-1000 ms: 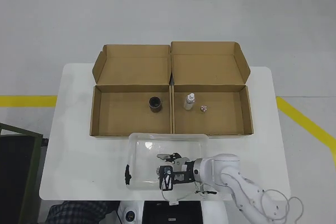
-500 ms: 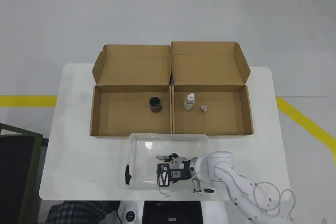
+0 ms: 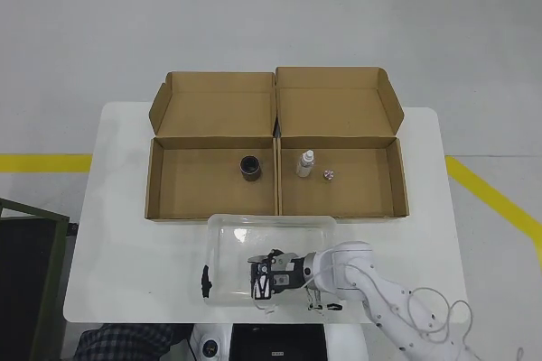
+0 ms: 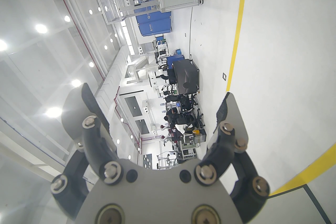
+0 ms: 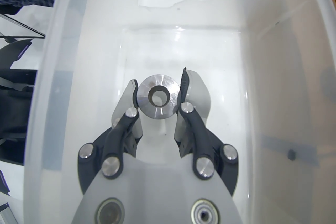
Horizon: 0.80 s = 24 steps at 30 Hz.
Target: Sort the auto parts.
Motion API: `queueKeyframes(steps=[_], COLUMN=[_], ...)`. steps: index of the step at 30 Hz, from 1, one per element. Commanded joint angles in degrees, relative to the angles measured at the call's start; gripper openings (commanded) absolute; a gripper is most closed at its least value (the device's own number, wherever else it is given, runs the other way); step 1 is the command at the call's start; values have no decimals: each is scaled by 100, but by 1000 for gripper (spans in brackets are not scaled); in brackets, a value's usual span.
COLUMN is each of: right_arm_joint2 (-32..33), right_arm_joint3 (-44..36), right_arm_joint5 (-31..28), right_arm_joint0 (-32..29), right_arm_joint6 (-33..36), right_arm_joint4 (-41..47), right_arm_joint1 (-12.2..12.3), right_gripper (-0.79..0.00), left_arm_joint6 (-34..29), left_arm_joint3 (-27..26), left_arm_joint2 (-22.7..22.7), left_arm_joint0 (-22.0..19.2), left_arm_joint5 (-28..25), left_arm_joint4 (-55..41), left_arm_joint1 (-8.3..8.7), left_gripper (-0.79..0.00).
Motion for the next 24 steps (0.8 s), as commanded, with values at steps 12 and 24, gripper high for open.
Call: queueKeyframes(steps=[12,24], right_arm_joint2=[450,1074], right_arm_joint3=[-344,-637], right_arm_joint5=[228,377], right_arm_joint0=[-282,-565], right_arm_joint6=[-181,-805], right_arm_joint4=[1011,1992], right_arm_joint1=[95,199], right_gripper=[-785,-785], left_arm_joint6=[0,0], left_arm_joint3=[0,0], left_arm_joint2=[0,0], left_arm_joint0=[0,0], left_arm_joint5=[0,0], left_arm_joint4=[0,0], left_arm_joint1=[0,0], left_gripper=[0,0])
